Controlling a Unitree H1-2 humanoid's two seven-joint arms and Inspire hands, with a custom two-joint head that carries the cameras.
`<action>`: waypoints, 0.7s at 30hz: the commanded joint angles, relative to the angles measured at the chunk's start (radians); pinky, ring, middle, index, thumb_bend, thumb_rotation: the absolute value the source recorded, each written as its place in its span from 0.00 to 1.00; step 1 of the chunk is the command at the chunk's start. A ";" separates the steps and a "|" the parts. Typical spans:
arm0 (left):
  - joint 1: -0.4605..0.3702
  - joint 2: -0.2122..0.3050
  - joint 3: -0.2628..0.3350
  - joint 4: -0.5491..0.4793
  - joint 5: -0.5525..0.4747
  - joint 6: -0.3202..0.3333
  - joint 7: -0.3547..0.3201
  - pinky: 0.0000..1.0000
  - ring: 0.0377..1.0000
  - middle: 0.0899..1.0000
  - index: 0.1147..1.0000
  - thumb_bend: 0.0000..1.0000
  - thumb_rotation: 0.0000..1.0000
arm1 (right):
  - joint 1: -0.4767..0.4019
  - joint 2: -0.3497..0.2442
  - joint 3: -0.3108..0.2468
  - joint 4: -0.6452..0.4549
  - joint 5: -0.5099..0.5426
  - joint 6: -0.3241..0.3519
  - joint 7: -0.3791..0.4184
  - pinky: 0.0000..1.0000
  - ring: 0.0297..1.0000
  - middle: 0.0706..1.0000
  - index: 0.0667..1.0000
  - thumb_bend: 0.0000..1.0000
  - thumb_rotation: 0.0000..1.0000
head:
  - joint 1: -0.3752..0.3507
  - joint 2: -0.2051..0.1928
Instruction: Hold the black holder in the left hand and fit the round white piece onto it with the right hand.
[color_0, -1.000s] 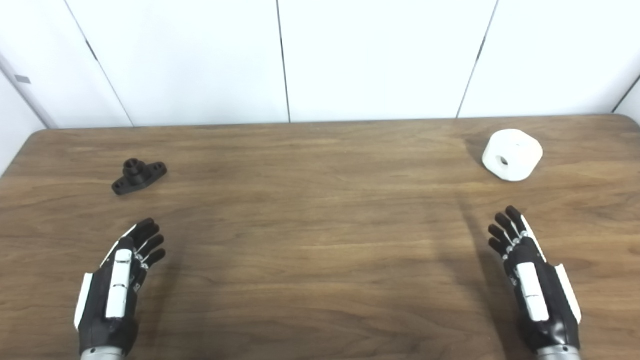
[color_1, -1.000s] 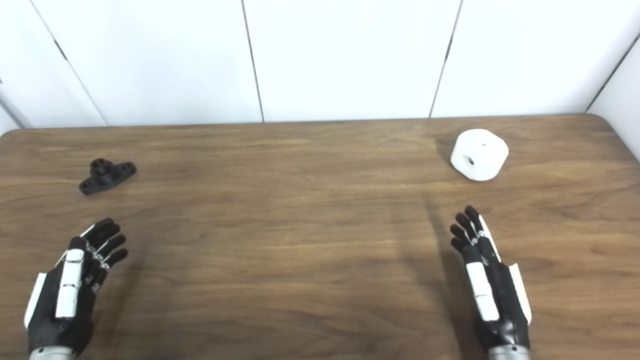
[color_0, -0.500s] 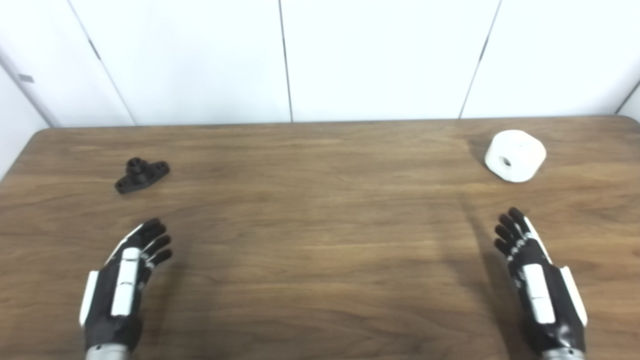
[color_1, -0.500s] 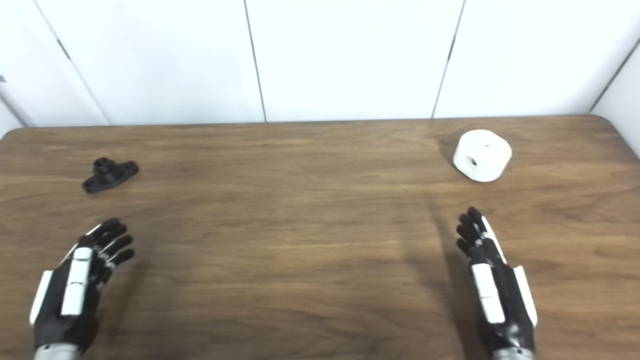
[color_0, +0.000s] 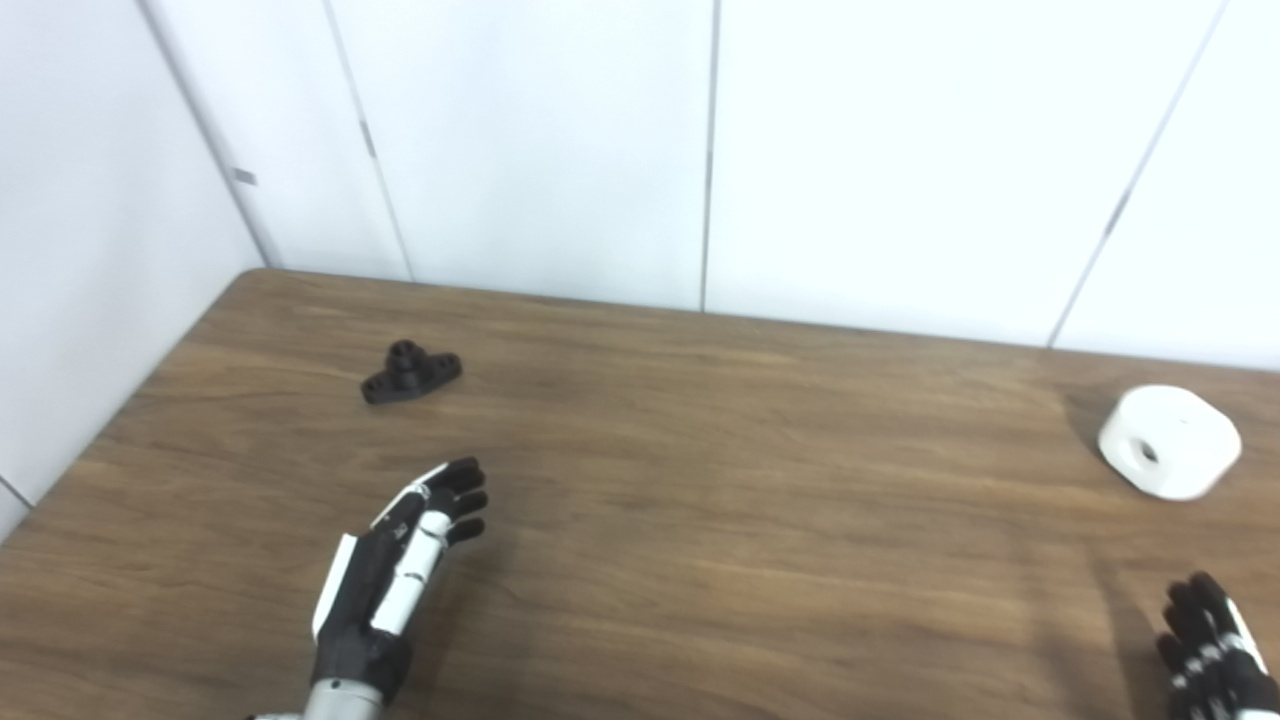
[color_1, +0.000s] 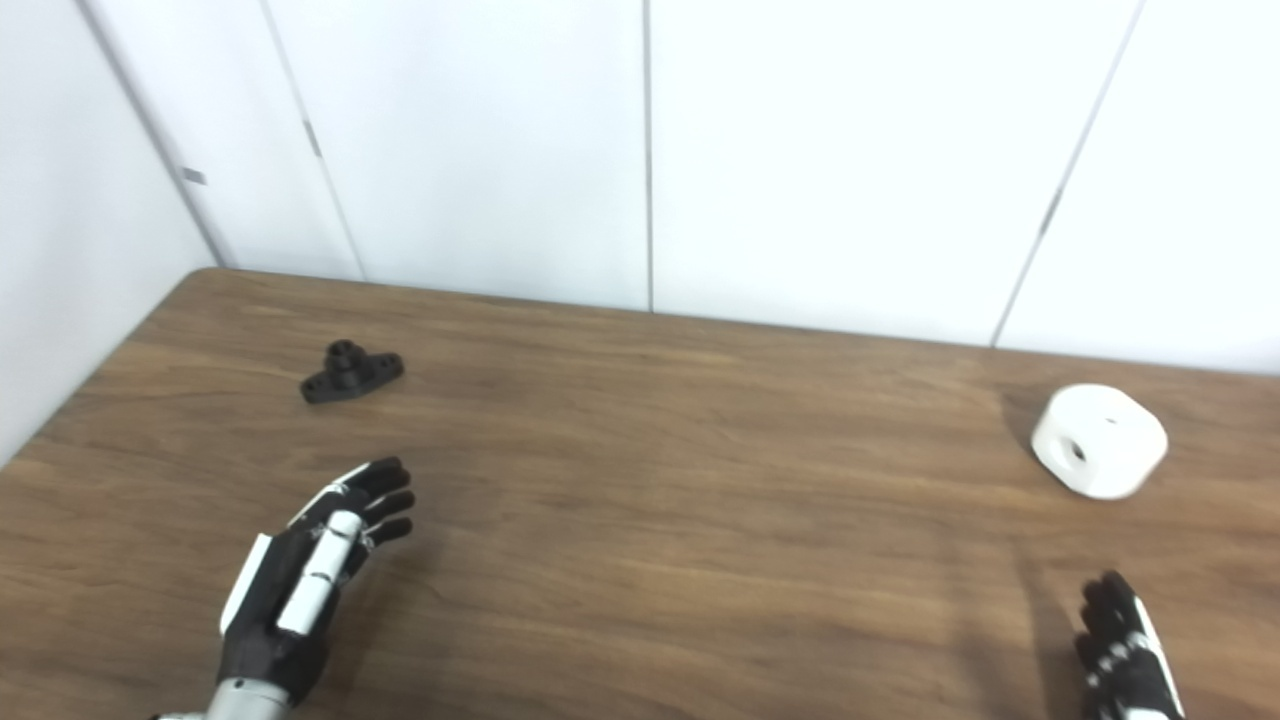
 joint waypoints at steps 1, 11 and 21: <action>-0.002 -0.052 -0.014 0.009 0.034 -0.060 0.007 0.80 0.82 0.82 0.77 0.43 0.69 | -0.020 -0.002 -0.019 0.030 0.010 -0.040 0.008 1.00 0.97 0.95 0.95 0.62 0.92 | 0.018 -0.011; 0.003 -0.056 -0.042 0.040 0.059 -0.100 0.014 0.81 0.83 0.83 0.80 0.48 0.77 | -0.035 -0.006 -0.032 0.075 0.014 -0.063 0.029 1.00 0.99 0.96 0.96 0.61 0.92 | 0.009 -0.025; -0.003 -0.056 -0.050 0.062 0.065 -0.131 0.026 0.82 0.84 0.84 0.79 0.48 0.72 | -0.037 -0.002 -0.030 0.085 0.007 -0.071 0.035 1.00 0.99 0.96 0.97 0.59 0.93 | -0.014 -0.025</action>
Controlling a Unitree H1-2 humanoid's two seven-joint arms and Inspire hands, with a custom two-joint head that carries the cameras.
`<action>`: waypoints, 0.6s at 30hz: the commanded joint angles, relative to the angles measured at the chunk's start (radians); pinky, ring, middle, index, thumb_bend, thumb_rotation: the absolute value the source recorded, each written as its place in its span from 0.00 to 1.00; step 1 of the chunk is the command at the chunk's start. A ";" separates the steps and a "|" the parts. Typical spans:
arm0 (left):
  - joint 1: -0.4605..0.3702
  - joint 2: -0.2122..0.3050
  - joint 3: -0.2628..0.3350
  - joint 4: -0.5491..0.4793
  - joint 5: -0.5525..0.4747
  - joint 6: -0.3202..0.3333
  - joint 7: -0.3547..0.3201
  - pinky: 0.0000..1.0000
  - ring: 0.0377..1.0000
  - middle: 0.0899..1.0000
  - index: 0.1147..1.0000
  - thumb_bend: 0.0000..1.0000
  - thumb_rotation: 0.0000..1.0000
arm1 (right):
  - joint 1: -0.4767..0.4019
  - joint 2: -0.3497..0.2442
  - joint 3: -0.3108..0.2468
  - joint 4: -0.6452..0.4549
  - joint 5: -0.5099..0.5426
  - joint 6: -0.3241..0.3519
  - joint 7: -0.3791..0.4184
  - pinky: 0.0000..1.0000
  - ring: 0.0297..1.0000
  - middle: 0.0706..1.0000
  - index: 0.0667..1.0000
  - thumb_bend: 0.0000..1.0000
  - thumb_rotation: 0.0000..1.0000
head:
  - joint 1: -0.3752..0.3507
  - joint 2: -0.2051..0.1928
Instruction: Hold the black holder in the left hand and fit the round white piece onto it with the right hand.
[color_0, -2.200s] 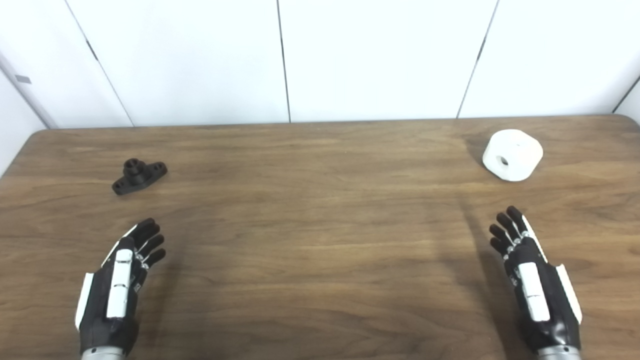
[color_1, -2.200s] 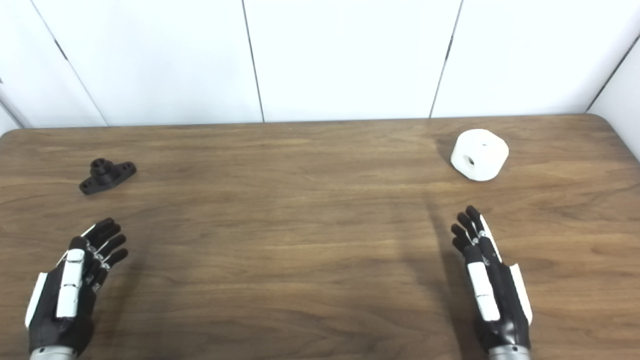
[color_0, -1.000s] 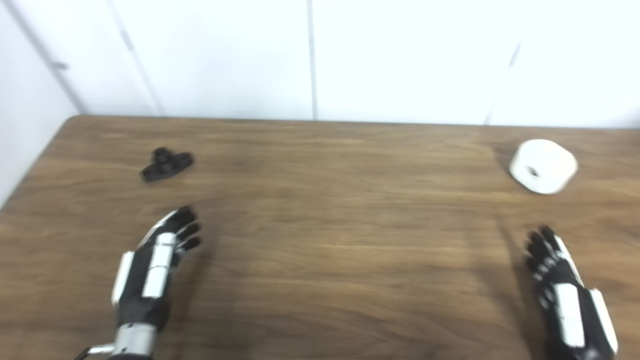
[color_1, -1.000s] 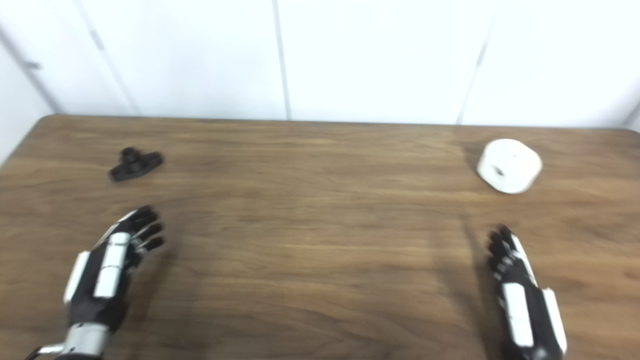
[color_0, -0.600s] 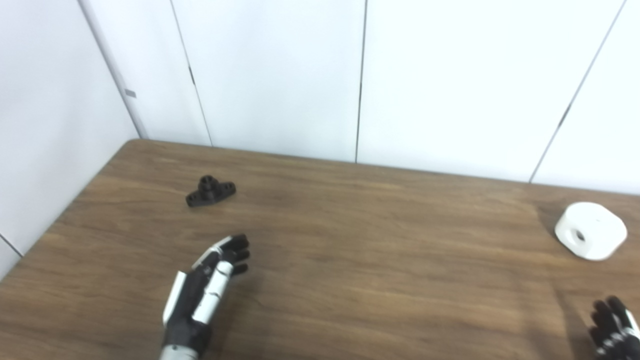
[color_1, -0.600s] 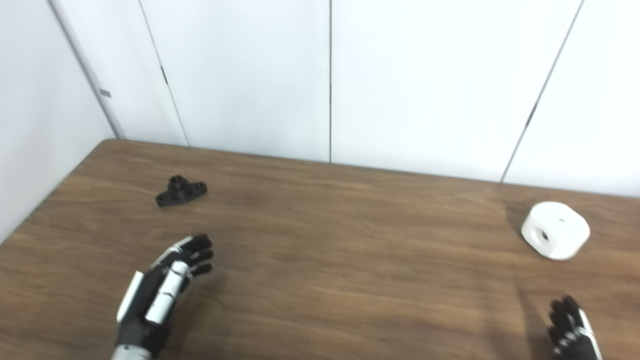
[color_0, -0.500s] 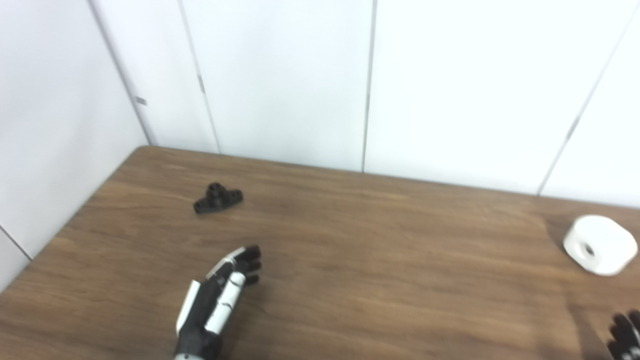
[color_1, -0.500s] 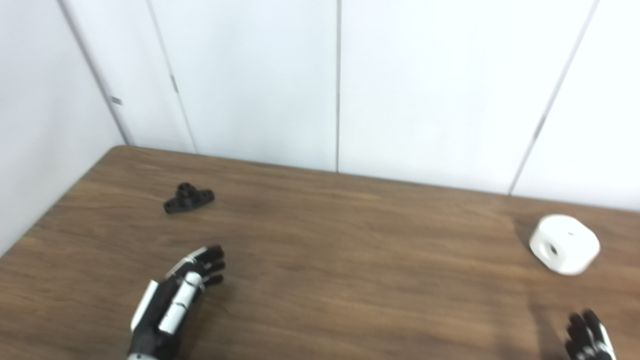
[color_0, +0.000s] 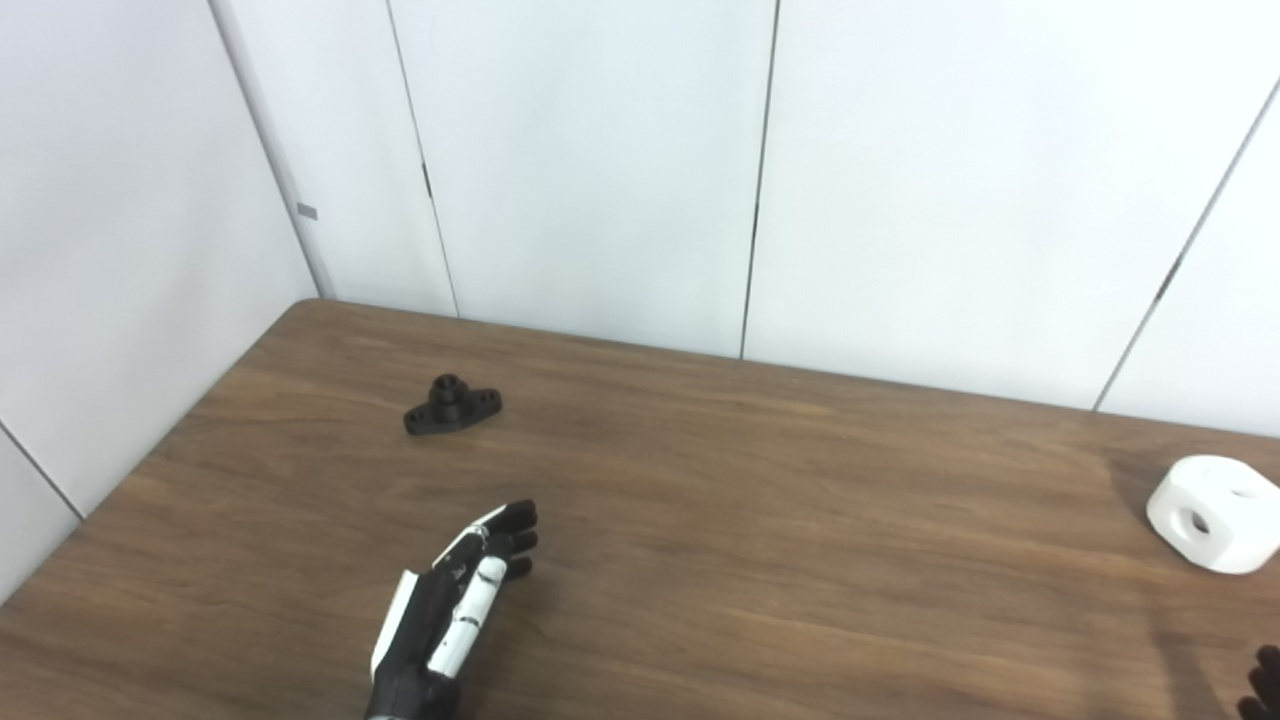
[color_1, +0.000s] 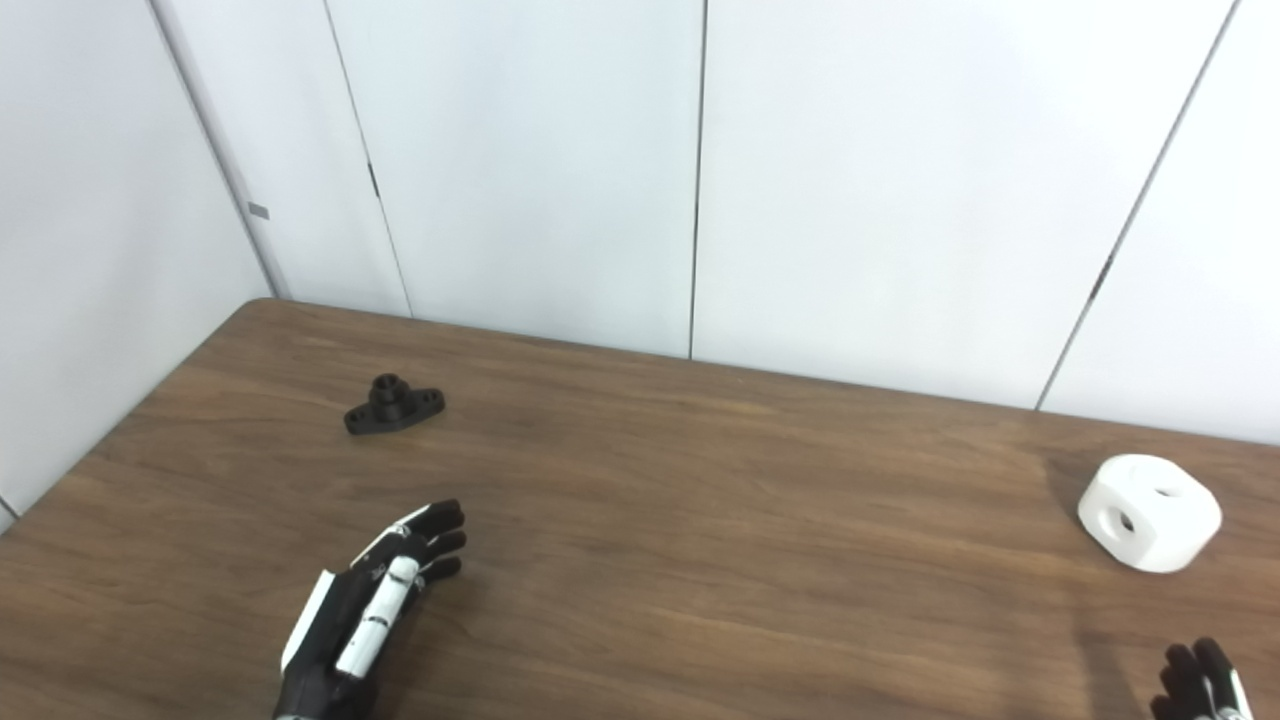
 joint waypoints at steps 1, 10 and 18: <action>-0.004 -0.052 0.000 -0.006 0.007 -0.053 0.008 0.82 0.85 0.84 0.79 0.48 0.71 | -0.009 0.005 -0.004 0.046 -0.004 -0.008 0.002 1.00 0.99 0.96 0.98 0.59 0.93 | 0.009 -0.001; -0.015 -0.064 -0.002 -0.006 -0.018 -0.030 0.021 0.84 0.86 0.85 0.80 0.53 0.65 | -0.025 -0.003 -0.016 0.080 -0.004 -0.021 0.007 1.00 0.98 0.95 0.97 0.57 0.95 | 0.007 -0.002; -0.071 0.012 0.040 -0.094 -0.013 0.050 0.019 0.84 0.86 0.85 0.80 0.59 0.48 | -0.029 0.001 -0.020 0.083 0.006 -0.005 0.007 1.00 0.99 0.95 0.97 0.58 0.95 | 0.017 -0.002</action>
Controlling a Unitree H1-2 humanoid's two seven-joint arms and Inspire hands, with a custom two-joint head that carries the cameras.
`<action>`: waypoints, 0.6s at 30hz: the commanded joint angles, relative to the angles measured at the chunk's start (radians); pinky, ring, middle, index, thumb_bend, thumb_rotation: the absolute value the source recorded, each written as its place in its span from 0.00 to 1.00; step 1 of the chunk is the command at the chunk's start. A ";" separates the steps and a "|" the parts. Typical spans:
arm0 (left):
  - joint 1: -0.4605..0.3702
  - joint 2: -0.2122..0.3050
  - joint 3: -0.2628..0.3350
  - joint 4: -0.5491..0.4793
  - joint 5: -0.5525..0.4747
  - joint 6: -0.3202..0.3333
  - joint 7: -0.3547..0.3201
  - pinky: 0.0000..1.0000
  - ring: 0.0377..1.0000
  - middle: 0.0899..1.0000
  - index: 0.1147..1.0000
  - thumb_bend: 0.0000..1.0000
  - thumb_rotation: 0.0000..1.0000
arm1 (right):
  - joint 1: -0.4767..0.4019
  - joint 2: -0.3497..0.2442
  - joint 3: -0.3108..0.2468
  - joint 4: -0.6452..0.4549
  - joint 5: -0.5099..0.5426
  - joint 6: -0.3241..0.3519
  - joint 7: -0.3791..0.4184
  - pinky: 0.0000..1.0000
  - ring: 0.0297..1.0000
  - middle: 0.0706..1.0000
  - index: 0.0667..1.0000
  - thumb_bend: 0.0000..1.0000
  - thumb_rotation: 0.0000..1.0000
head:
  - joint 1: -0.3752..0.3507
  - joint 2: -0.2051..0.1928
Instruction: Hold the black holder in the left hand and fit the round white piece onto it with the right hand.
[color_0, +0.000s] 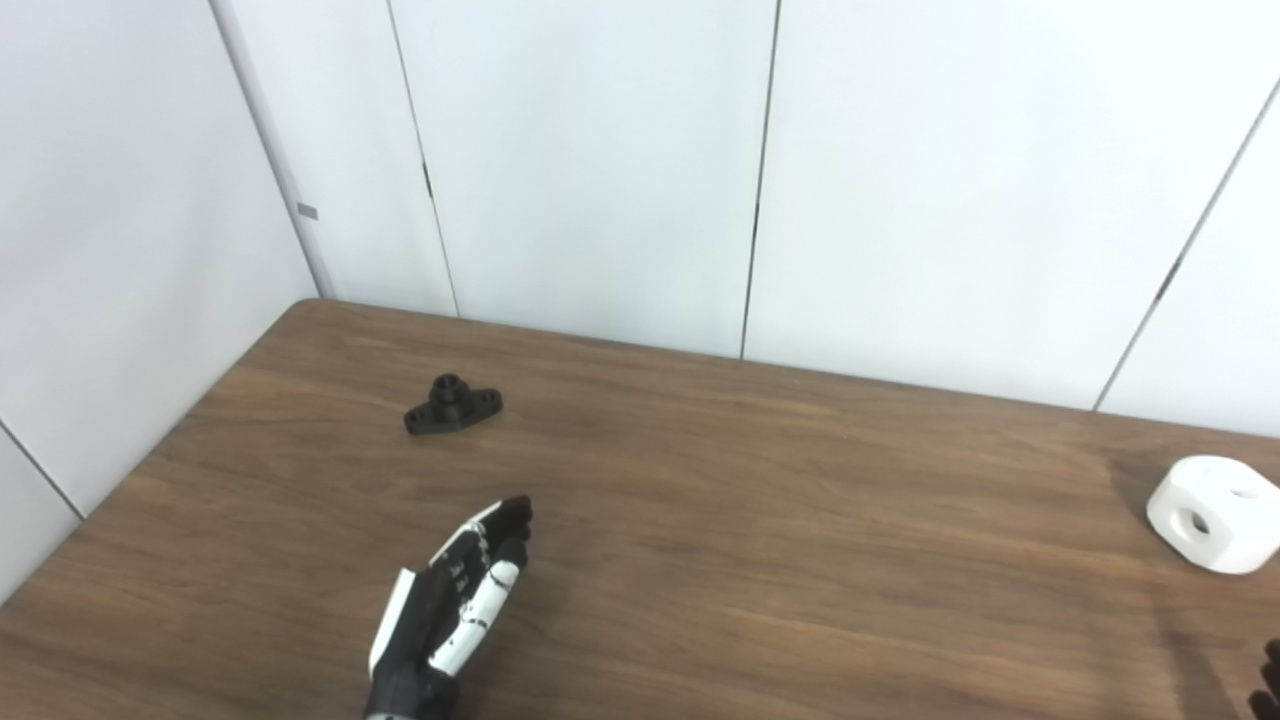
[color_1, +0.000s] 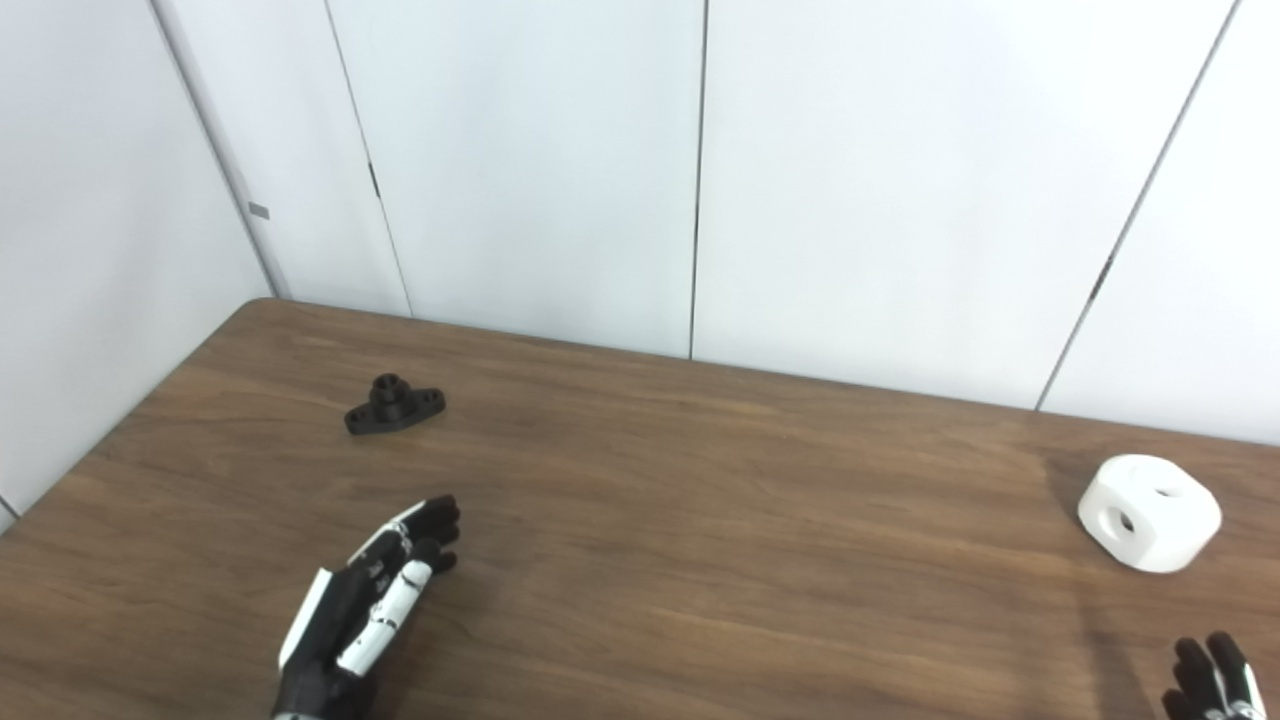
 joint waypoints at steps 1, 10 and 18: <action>-0.074 0.021 0.031 -0.049 0.002 0.011 -0.001 0.83 0.86 0.85 0.80 0.60 0.46 | -0.008 0.007 0.000 0.064 -0.002 -0.005 0.002 1.00 0.99 0.96 0.97 0.58 0.95 | 0.000 0.002; -0.229 0.135 0.120 -0.037 0.063 0.106 -0.017 0.80 0.87 0.86 0.82 0.69 0.39 | 0.001 0.008 0.005 0.053 -0.028 -0.009 0.002 1.00 0.98 0.95 0.97 0.54 1.00 | -0.007 0.003; -0.322 0.232 0.142 0.050 0.182 0.096 -0.021 0.78 0.82 0.84 0.80 0.77 0.33 | 0.008 0.005 0.003 0.045 -0.026 -0.008 0.006 1.00 0.99 0.96 0.97 0.53 1.00 | -0.004 0.007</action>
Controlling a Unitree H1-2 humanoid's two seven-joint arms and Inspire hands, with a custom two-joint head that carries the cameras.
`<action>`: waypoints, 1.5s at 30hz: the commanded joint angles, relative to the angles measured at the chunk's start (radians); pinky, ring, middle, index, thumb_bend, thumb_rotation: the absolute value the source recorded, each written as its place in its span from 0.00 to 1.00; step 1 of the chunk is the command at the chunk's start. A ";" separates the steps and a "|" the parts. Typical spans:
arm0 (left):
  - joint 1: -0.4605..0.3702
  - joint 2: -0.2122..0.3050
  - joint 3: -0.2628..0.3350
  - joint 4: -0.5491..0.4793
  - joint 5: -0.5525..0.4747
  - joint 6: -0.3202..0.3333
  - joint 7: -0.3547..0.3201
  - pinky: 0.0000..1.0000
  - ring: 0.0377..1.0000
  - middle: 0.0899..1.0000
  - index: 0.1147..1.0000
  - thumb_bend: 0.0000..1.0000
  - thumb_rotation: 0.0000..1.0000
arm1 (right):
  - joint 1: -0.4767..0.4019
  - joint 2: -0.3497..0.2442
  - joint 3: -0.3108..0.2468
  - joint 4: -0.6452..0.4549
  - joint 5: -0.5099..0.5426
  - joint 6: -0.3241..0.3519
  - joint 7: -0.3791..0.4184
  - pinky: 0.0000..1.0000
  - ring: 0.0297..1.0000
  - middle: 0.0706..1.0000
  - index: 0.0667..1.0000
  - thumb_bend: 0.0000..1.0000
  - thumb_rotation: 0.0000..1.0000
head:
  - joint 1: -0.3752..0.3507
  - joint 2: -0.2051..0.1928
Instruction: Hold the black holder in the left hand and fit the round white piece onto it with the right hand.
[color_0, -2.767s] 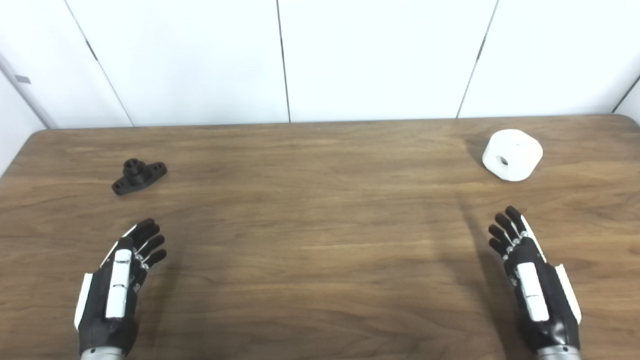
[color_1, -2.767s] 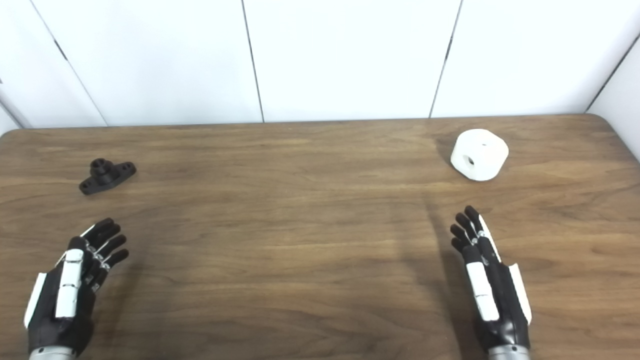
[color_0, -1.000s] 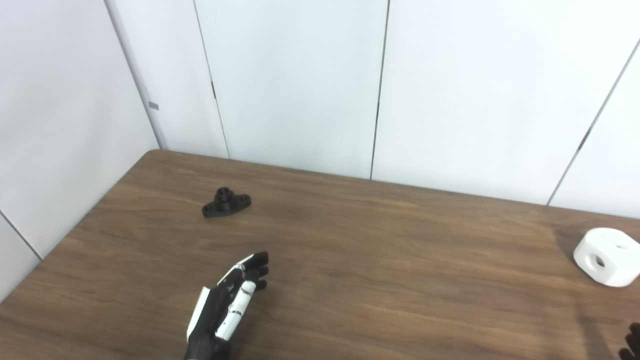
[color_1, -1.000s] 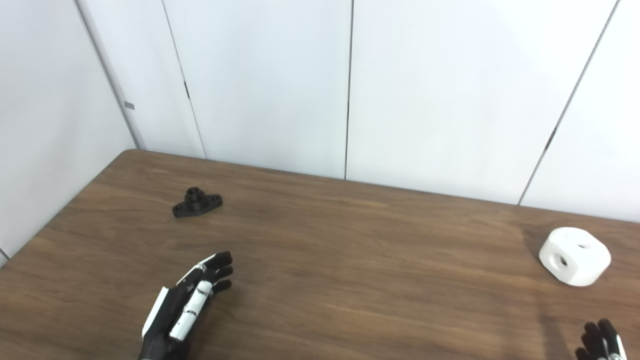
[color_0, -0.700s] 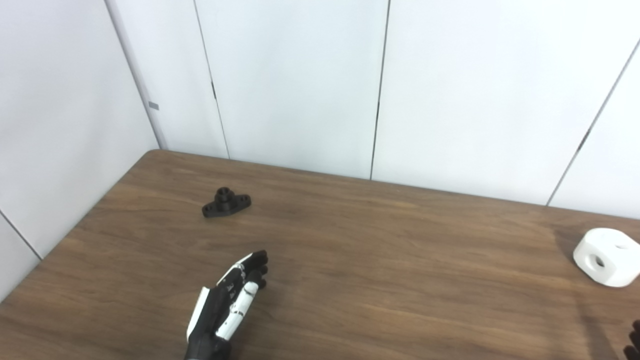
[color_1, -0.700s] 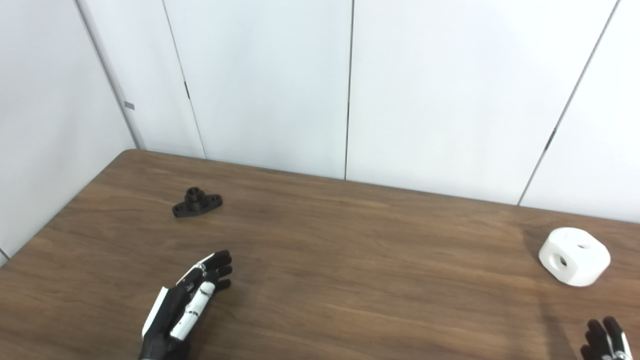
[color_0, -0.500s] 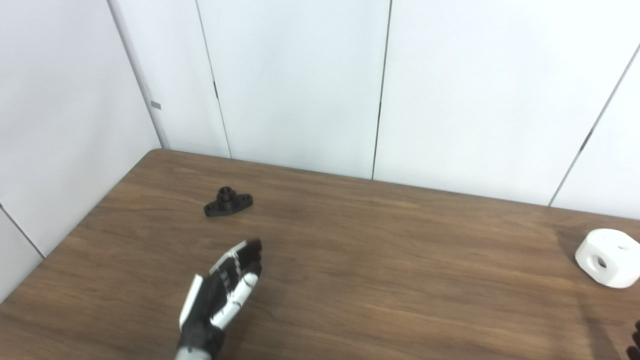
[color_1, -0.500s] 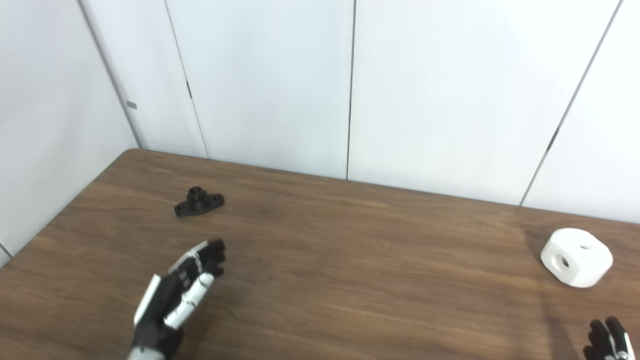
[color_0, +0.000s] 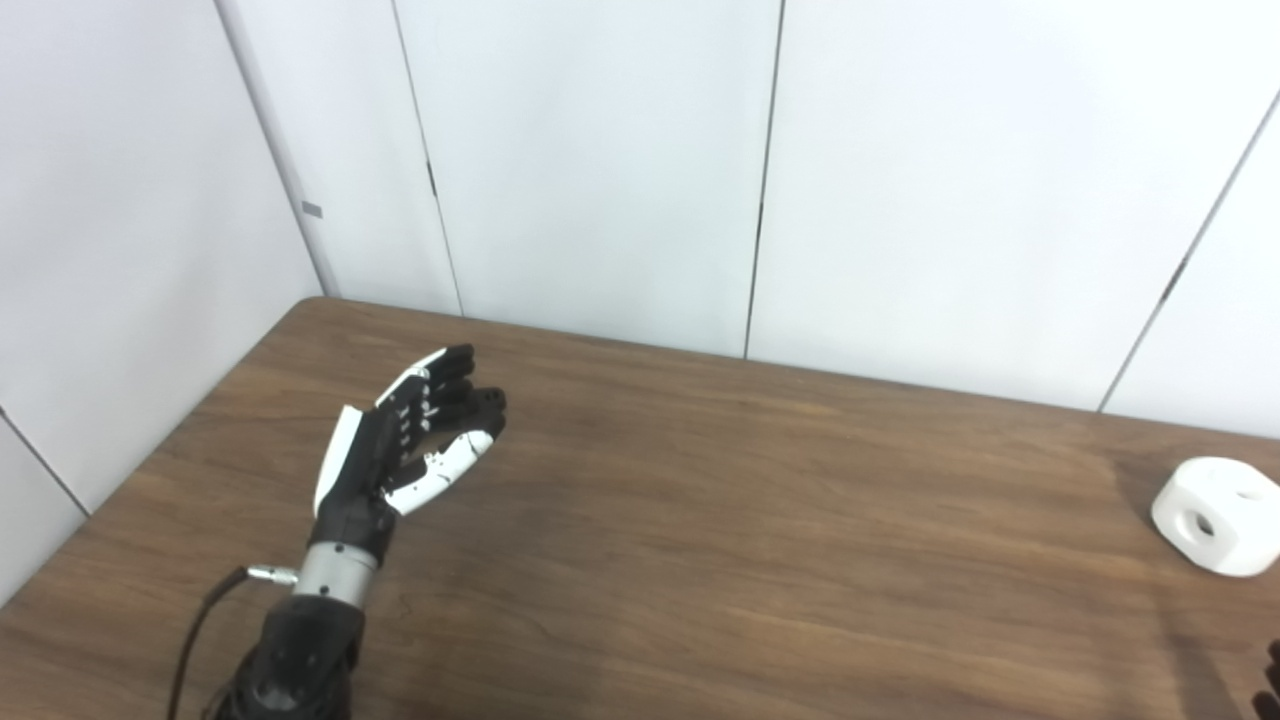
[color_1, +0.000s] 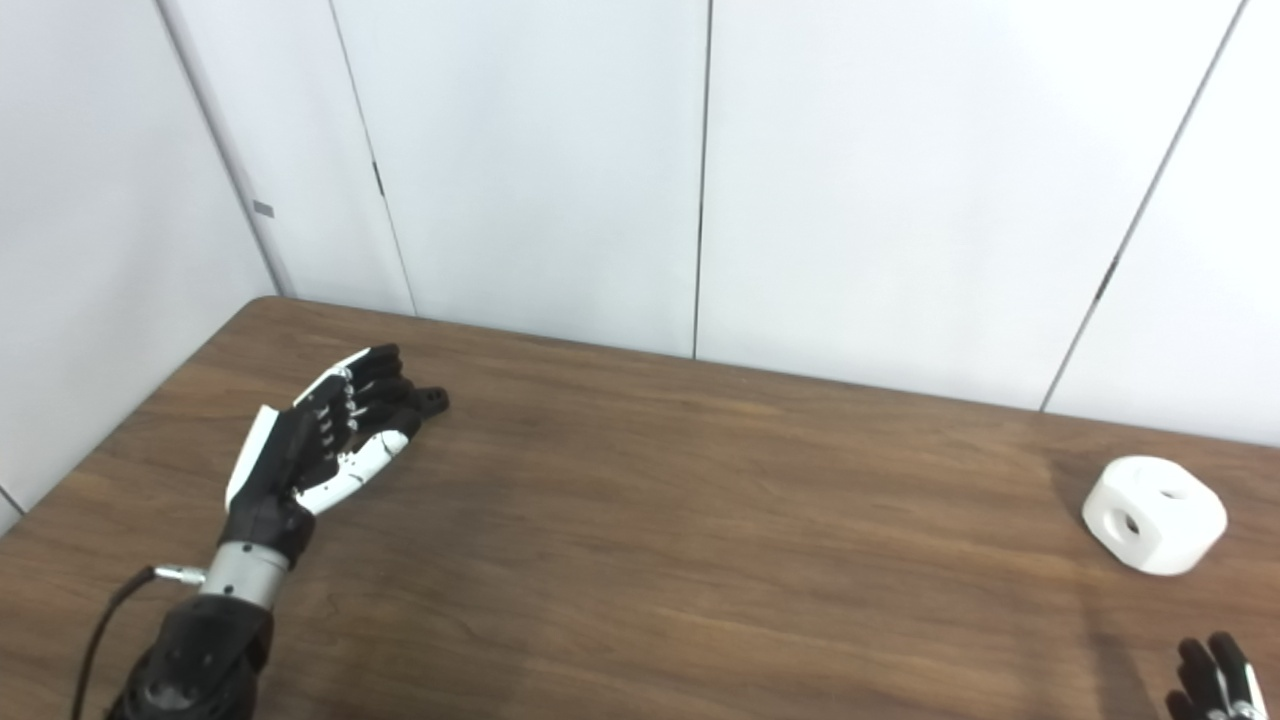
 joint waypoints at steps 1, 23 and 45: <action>-0.059 0.039 0.015 -0.001 0.036 -0.026 0.003 0.80 0.83 0.84 0.80 0.79 0.31 | 0.009 0.004 0.001 0.042 0.001 -0.006 0.004 1.00 0.99 0.95 0.97 0.53 1.00 | 0.001 0.003; -0.185 0.232 -0.046 0.275 0.387 0.005 0.041 0.94 0.97 0.92 0.79 0.96 0.30 | 0.011 0.010 -0.005 0.032 0.007 0.013 -0.001 1.00 1.00 0.98 1.00 0.54 1.00 | -0.005 0.013; -0.389 0.241 -0.232 0.657 0.638 0.142 0.128 1.00 0.96 0.91 0.75 1.00 0.38 | 0.023 0.005 -0.006 0.024 -0.025 0.010 0.001 1.00 0.98 0.95 0.99 0.56 1.00 | -0.017 0.022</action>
